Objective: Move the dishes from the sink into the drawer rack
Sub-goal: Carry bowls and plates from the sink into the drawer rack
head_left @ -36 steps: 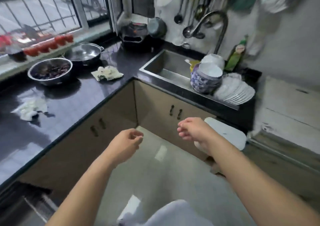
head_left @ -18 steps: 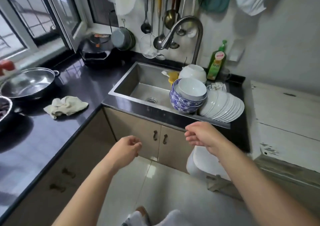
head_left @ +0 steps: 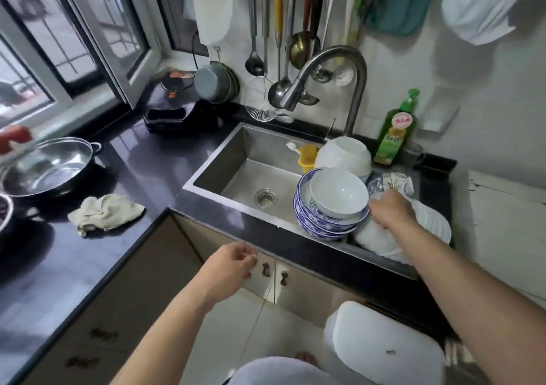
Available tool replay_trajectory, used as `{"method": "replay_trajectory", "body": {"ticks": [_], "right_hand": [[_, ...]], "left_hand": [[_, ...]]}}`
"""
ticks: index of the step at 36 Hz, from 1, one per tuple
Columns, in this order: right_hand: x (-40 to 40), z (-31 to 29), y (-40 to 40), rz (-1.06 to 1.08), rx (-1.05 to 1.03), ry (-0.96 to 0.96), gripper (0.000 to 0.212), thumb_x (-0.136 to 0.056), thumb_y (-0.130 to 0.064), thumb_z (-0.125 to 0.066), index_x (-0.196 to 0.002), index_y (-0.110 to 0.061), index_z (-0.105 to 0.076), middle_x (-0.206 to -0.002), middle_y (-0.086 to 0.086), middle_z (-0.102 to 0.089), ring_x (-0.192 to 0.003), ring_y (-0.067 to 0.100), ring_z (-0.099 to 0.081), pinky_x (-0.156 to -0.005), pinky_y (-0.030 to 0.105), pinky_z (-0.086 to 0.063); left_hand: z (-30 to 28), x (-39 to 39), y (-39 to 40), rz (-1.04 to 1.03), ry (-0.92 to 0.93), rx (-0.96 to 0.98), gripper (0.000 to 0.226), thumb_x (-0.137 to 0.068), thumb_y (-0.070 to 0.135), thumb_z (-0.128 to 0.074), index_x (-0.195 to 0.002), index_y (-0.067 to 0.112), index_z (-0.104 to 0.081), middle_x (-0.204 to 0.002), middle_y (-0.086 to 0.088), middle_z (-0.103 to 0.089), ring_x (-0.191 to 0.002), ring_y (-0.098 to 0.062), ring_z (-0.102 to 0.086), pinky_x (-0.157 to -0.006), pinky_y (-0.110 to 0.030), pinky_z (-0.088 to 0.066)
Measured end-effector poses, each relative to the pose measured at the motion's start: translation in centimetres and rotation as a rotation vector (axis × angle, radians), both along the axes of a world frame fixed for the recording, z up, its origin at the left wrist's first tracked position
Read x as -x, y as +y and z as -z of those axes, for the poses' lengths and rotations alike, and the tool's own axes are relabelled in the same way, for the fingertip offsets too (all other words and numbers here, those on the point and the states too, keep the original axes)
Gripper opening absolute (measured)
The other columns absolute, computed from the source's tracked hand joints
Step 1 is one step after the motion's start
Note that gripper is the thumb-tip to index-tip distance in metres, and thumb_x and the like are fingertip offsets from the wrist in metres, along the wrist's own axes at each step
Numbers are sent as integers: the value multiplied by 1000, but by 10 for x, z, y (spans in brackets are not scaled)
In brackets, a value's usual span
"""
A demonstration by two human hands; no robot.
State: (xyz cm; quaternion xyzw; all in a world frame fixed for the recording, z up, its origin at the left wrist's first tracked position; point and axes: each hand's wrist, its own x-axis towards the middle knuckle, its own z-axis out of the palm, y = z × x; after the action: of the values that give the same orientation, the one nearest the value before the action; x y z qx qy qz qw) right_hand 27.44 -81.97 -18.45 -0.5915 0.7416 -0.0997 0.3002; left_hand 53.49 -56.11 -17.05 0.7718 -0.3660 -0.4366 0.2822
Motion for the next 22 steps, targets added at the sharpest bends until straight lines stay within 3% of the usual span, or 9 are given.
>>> {"method": "replay_trajectory", "body": {"ticks": [2, 5, 7, 12, 14, 17, 19, 22], "right_hand": [[-7, -2, -26, -71, 51, 102, 55, -91, -37, -60, -135, -6, -50, -129, 20, -64, -111, 40, -64, -86, 41, -51], [-18, 7, -53, -180, 16, 200, 69, -92, -43, -64, -144, -5, -41, -141, 18, -57, -125, 39, -58, -90, 42, -49], [-23, 14, -65, -234, -7, 243, 68, -90, -42, -68, -142, -5, -43, -140, 17, -58, -125, 38, -58, -90, 42, -49], [-30, 22, -79, -360, -19, 344, 43, -91, -27, -63, -130, -8, -63, -133, 17, -64, -119, 37, -63, -83, 37, -50], [-31, 20, -86, -389, -16, 330, 46, -94, -25, -59, -135, -5, -57, -137, 19, -61, -123, 39, -60, -91, 40, -51], [-32, 22, -97, -456, -34, 269, 48, -95, -22, -53, -139, -6, -44, -142, 22, -54, -126, 42, -55, -100, 44, -49], [-29, 25, -103, -501, -53, 214, 47, -95, -21, -52, -140, -6, -45, -142, 23, -54, -125, 43, -55, -99, 43, -49], [-21, 15, -103, -513, -51, 112, 42, -95, -18, -52, -135, -5, -52, -136, 23, -58, -118, 41, -58, -95, 40, -50]], "left_hand": [[-5, 10, -11, -27, -26, -2, 12, -99, 25, -60, -104, 28, -70, -96, 6, -74, -80, -8, -73, -62, -19, -47], [-9, 24, -25, -51, -57, -11, 10, -98, 26, -60, -99, 31, -69, -94, 8, -74, -79, -8, -73, -67, -21, -51], [-10, 31, -31, -53, -91, -22, 11, -99, 26, -59, -102, 30, -69, -95, 9, -74, -79, -6, -73, -69, -21, -51], [-8, 43, -33, -83, -134, -70, 13, -100, 27, -59, -108, 30, -70, -97, 10, -74, -78, -4, -72, -73, -22, -53], [-9, 48, -35, -96, -132, -86, 15, -100, 29, -59, -110, 32, -70, -99, 12, -74, -80, -3, -72, -76, -25, -54], [-12, 56, -41, -111, -119, -83, 17, -100, 27, -57, -112, 30, -70, -95, 11, -74, -78, 0, -71, -68, -19, -49], [-15, 62, -45, -130, -89, -70, 18, -100, 24, -56, -111, 29, -70, -92, 11, -74, -77, 1, -71, -65, -17, -48], [-19, 68, -45, -150, -16, -53, 17, -100, 23, -57, -110, 29, -70, -95, 9, -76, -82, -4, -73, -77, -26, -57]]}}
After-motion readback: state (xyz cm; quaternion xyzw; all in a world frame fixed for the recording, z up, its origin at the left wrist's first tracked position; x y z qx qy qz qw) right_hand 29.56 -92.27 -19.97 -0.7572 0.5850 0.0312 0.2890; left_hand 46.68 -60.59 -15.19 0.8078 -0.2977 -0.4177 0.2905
